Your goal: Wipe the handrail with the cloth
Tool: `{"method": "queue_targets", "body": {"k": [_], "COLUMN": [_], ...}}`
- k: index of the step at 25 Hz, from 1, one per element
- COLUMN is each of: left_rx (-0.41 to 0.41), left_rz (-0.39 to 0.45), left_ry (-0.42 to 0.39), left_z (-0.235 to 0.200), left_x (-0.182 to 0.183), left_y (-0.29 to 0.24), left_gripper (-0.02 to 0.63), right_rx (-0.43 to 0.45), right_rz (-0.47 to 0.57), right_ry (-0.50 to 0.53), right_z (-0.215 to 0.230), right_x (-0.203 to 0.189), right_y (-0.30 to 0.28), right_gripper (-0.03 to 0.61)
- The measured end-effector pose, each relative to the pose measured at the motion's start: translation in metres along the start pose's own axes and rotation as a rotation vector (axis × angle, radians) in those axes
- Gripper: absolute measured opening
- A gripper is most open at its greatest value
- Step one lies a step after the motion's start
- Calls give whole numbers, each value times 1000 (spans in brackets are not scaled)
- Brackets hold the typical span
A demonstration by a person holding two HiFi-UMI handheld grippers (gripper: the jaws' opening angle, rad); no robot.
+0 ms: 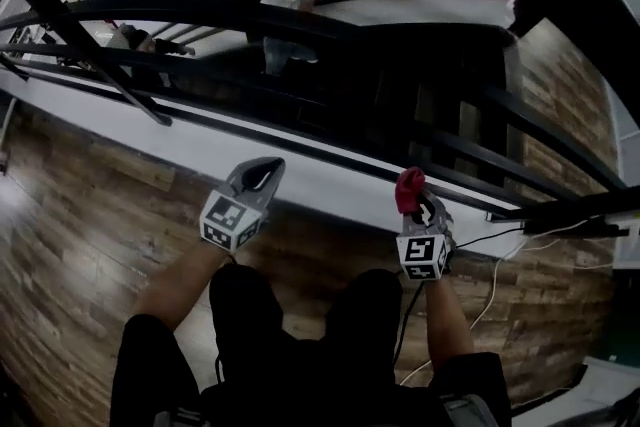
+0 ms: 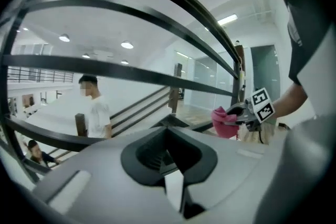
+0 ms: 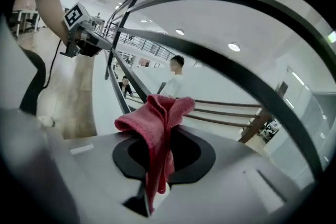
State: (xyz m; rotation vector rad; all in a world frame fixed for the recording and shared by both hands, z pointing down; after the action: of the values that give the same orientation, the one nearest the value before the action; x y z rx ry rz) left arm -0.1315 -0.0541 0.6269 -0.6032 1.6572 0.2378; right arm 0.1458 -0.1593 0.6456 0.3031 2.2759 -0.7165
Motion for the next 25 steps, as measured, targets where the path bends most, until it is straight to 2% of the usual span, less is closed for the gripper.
{"method": "queue_targets", "body": {"k": [4, 7, 12, 18, 22, 25], "left_rx": [74, 63, 34, 31, 31, 30], "left_rz": [21, 25, 65, 118, 167, 204], "left_ry": [34, 28, -12, -37, -32, -49], "left_z": [4, 18, 22, 11, 10, 20], "left_x": [67, 126, 228, 317, 356, 383], "left_y": [52, 75, 115, 155, 165, 166], "left_gripper": [-2, 0, -2, 0, -2, -2], "right_rx": [81, 96, 80, -33, -113, -123], "right_rz": [95, 153, 203, 200, 226, 246], "right_ry": [90, 101, 58, -11, -78, -144], "right_z": [-3, 11, 43, 87, 116, 135], "right_x": [96, 162, 261, 330, 359, 362], "right_y": [41, 70, 117, 153, 175, 195], "right_gripper": [44, 44, 44, 44, 44, 44]}}
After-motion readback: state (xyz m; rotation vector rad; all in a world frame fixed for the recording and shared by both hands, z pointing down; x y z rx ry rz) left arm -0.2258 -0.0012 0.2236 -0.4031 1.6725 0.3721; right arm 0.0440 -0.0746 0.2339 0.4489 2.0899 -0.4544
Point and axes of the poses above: the fingertips, and each gripper's own axes: y backward along the fingers, z to its right, x out of its top, the point moved 3 cm from there along y, backward along the fingers, and after that the axes turned 15 degrees about -x, right-handed, at the moved point
